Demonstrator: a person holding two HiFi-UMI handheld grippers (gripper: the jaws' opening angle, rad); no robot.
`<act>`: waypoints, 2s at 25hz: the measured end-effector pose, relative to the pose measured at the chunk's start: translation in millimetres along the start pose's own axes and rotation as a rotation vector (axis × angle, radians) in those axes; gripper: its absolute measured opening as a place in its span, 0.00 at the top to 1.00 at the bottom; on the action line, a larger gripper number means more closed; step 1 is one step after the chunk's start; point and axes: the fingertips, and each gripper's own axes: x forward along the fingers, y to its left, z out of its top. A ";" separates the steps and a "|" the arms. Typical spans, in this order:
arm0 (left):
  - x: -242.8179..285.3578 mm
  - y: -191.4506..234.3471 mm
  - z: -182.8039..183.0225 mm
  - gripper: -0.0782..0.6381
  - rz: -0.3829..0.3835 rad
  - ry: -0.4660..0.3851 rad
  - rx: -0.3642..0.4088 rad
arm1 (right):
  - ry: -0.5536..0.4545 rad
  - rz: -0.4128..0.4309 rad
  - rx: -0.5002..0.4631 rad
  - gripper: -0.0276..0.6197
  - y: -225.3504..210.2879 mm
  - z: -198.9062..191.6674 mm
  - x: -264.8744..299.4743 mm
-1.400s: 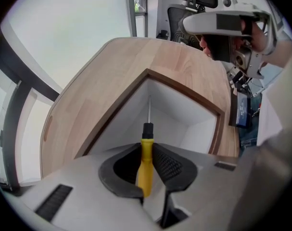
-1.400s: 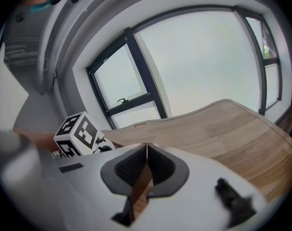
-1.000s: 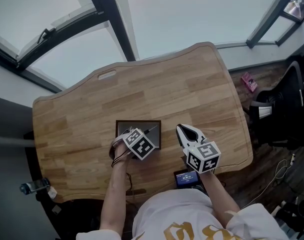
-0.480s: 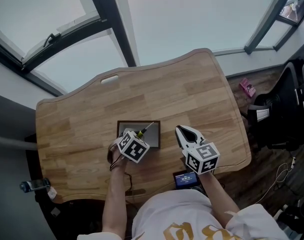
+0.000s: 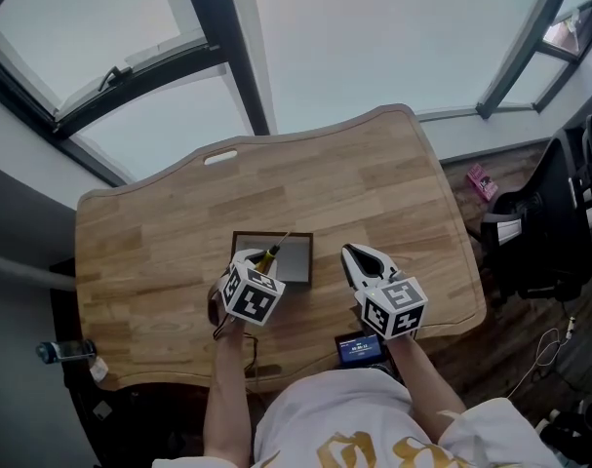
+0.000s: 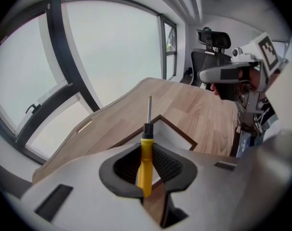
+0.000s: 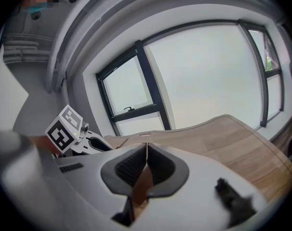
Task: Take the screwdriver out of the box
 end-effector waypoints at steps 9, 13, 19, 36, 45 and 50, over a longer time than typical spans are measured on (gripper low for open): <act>-29.4 -5.0 -14.0 0.78 0.056 -0.028 -0.037 | -0.025 0.004 -0.040 0.91 12.1 8.0 -17.9; -44.9 -11.3 -17.0 0.78 0.085 -0.051 -0.041 | -0.034 -0.011 -0.064 0.91 15.9 7.8 -28.7; -70.6 -22.7 -19.7 0.78 0.102 -0.118 -0.079 | -0.045 -0.012 -0.078 0.91 25.9 3.6 -42.5; -134.8 -18.8 -7.4 0.78 0.073 -0.504 -0.413 | -0.078 -0.024 -0.145 0.91 47.4 9.3 -58.7; -137.7 -17.2 -7.3 0.78 0.084 -0.589 -0.466 | -0.088 -0.031 -0.160 0.91 53.3 10.3 -57.4; -135.3 -17.5 -6.8 0.78 0.089 -0.578 -0.440 | -0.080 -0.027 -0.169 0.91 57.4 10.4 -54.1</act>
